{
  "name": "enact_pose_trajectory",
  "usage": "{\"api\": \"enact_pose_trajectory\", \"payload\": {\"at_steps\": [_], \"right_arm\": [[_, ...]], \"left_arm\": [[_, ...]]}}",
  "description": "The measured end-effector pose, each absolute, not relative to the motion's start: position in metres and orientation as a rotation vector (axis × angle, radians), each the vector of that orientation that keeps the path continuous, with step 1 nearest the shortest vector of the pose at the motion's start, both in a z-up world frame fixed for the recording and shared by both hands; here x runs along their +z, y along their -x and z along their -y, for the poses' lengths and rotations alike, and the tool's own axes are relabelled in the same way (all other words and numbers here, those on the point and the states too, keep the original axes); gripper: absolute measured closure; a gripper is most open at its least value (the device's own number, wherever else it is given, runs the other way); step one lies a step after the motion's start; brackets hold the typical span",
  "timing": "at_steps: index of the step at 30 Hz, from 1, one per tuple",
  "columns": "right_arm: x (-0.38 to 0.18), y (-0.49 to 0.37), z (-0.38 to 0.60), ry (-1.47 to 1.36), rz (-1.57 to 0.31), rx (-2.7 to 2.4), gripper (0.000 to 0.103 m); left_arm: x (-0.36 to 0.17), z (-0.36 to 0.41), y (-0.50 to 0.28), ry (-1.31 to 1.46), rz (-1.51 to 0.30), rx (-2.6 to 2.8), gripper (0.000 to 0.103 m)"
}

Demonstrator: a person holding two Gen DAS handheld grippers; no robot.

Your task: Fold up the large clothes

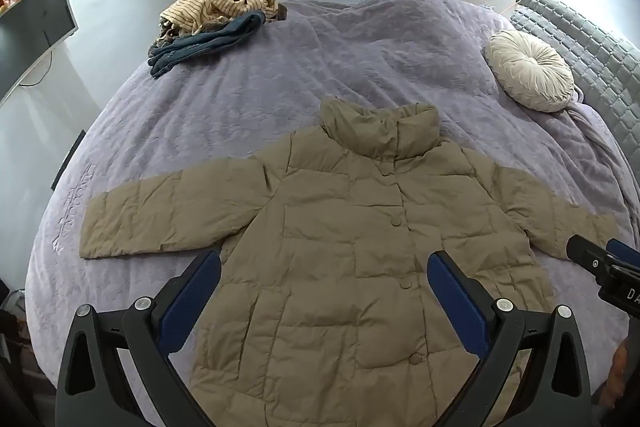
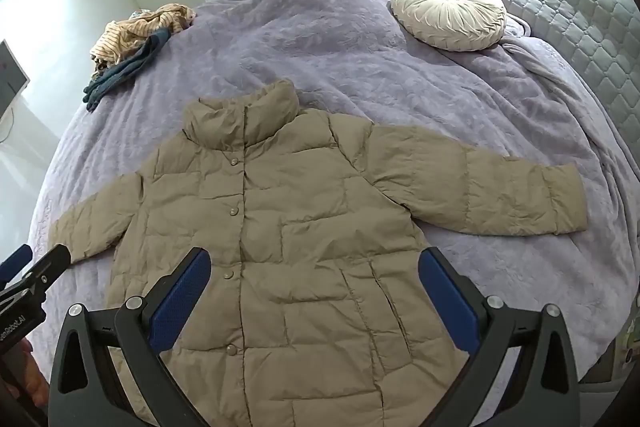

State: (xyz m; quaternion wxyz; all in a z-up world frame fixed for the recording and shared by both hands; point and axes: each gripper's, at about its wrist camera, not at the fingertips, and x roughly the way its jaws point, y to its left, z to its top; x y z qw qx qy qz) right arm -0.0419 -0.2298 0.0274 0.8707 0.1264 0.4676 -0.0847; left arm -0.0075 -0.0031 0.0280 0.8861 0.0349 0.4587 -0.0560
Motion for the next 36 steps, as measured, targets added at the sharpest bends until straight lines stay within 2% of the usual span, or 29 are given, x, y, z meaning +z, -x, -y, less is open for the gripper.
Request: {"api": "enact_pose_trajectory", "payload": {"at_steps": [36], "right_arm": [[0.037, 0.045, 0.226, -0.246, -0.950, -0.179, 0.000]], "left_arm": [[0.032, 0.000, 0.014, -0.065, -0.949, -0.109, 0.000]]}}
